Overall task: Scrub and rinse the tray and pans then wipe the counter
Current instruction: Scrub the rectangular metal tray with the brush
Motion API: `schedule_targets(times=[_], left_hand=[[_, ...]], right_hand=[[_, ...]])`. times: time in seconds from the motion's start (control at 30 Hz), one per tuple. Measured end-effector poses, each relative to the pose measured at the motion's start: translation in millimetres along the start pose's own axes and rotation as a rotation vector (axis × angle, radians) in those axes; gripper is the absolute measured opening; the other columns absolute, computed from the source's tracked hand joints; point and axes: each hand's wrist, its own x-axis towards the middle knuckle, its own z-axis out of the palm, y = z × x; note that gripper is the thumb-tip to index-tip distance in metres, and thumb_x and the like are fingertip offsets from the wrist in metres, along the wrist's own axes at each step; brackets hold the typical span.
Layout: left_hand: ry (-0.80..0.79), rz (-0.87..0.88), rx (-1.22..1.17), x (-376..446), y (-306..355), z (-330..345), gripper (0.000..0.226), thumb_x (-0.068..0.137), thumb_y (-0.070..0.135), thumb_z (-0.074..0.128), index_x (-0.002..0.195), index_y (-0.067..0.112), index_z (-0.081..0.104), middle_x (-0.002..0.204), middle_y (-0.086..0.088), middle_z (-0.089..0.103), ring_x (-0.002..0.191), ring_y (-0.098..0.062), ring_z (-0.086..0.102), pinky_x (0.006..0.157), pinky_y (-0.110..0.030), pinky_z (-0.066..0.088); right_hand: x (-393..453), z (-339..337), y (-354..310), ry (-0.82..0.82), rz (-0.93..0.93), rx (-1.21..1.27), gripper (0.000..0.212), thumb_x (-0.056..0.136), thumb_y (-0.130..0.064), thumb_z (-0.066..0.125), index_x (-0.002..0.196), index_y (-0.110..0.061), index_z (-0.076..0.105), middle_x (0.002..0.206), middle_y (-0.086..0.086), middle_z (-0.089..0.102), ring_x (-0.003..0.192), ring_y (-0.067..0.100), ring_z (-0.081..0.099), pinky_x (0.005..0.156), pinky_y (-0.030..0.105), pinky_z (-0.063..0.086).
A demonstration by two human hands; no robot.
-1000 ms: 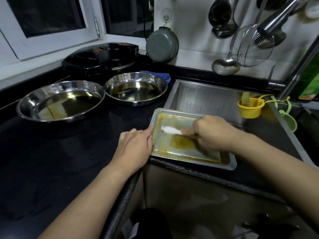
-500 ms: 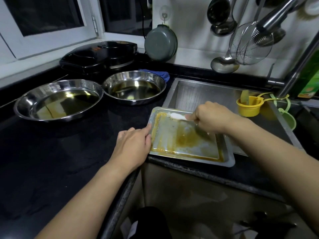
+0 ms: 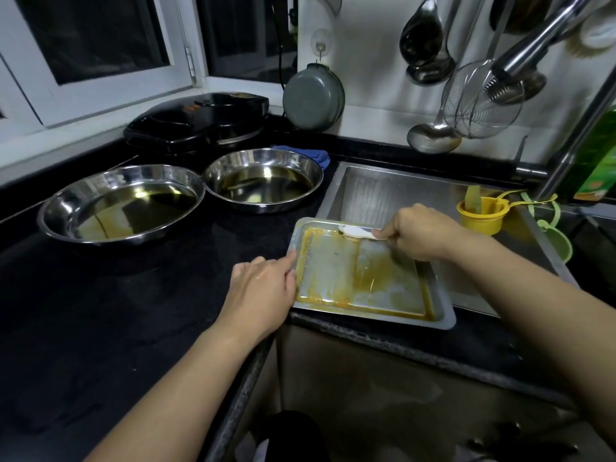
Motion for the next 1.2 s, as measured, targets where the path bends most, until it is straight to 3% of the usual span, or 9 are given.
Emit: schedule_targets(times=[0.17,0.3,0.4,0.53,0.7,0.8,0.97,1.1,1.2], left_hand=[[0.021,-0.007,0.026,1,-1,2,0.048,0.106,0.029,0.041,0.155,0.028,0.042,0.105,0.006,0.071,0.104,-0.017,0.054,0.1,-0.036,0.033],[0.017,0.005,0.045,1,-1,2,0.048,0.107,0.029,0.039,0.155,0.029,0.041,0.095,0.007,0.068,0.098,-0.017,0.053,0.098,-0.036,0.035],[0.004,0.023,0.047,0,-2,2,0.048,0.108,0.028,0.037,0.156,0.03,0.038,0.09,0.009,0.064,0.096,-0.016,0.051,0.096,-0.035,0.034],[0.012,0.029,0.011,0,-3,1,0.047,0.108,0.028,0.039,0.155,0.029,0.04,0.091,0.009,0.066,0.097,-0.016,0.052,0.1,-0.036,0.034],[0.0,0.033,0.05,0,-3,2,0.049,0.107,0.029,0.036,0.157,0.03,0.037,0.092,0.011,0.063,0.097,-0.015,0.05,0.098,-0.035,0.034],[-0.02,0.025,0.027,0,-3,1,0.053,0.106,0.026,0.035,0.159,0.03,0.032,0.095,0.011,0.062,0.101,-0.014,0.049,0.101,-0.036,0.032],[-0.047,0.052,0.025,0,-4,2,0.055,0.107,0.027,0.031,0.161,0.03,0.024,0.096,0.013,0.056,0.1,-0.012,0.044,0.101,-0.032,0.028],[-0.045,0.048,0.019,0,-3,1,0.054,0.107,0.029,0.033,0.161,0.031,0.027,0.097,0.012,0.058,0.101,-0.011,0.045,0.1,-0.031,0.028],[-0.038,0.052,0.037,0,-4,1,0.054,0.107,0.029,0.033,0.161,0.03,0.026,0.096,0.013,0.057,0.1,-0.011,0.045,0.1,-0.031,0.028]], right_hand=[[-34,4,-24,-0.035,-0.2,0.048,0.034,0.103,-0.032,0.049,0.132,-0.044,0.062,0.099,-0.008,0.066,0.081,0.013,0.059,0.074,0.03,0.049],[-64,8,-45,-0.042,-0.407,0.085,0.032,0.104,-0.039,0.047,0.133,-0.046,0.06,0.107,-0.01,0.069,0.098,0.013,0.061,0.086,0.028,0.049],[-31,7,-34,-0.032,-0.273,0.04,0.031,0.104,-0.041,0.048,0.13,-0.047,0.062,0.103,-0.007,0.068,0.088,0.018,0.06,0.08,0.036,0.052],[4,4,-31,-0.014,-0.123,0.039,0.037,0.105,-0.029,0.045,0.137,-0.038,0.06,0.119,0.007,0.068,0.098,0.028,0.062,0.078,0.035,0.047],[-36,8,-55,-0.057,-0.312,0.142,0.033,0.103,-0.037,0.049,0.134,-0.044,0.06,0.113,-0.009,0.069,0.099,0.017,0.063,0.084,0.033,0.051],[-70,4,-64,-0.1,-0.418,0.08,0.036,0.106,-0.044,0.04,0.136,-0.039,0.059,0.102,-0.005,0.066,0.093,0.019,0.062,0.082,0.038,0.052],[-18,-8,-64,-0.051,-0.196,-0.027,0.036,0.104,-0.045,0.043,0.124,-0.029,0.069,0.097,0.003,0.062,0.076,0.021,0.056,0.064,0.034,0.044],[21,-6,-57,0.01,-0.071,-0.019,0.039,0.103,-0.043,0.042,0.119,-0.02,0.07,0.11,0.009,0.067,0.095,0.032,0.063,0.086,0.045,0.054],[2,-5,-64,-0.042,-0.152,0.01,0.039,0.103,-0.044,0.043,0.116,-0.021,0.071,0.097,0.004,0.066,0.086,0.028,0.064,0.08,0.042,0.055]])
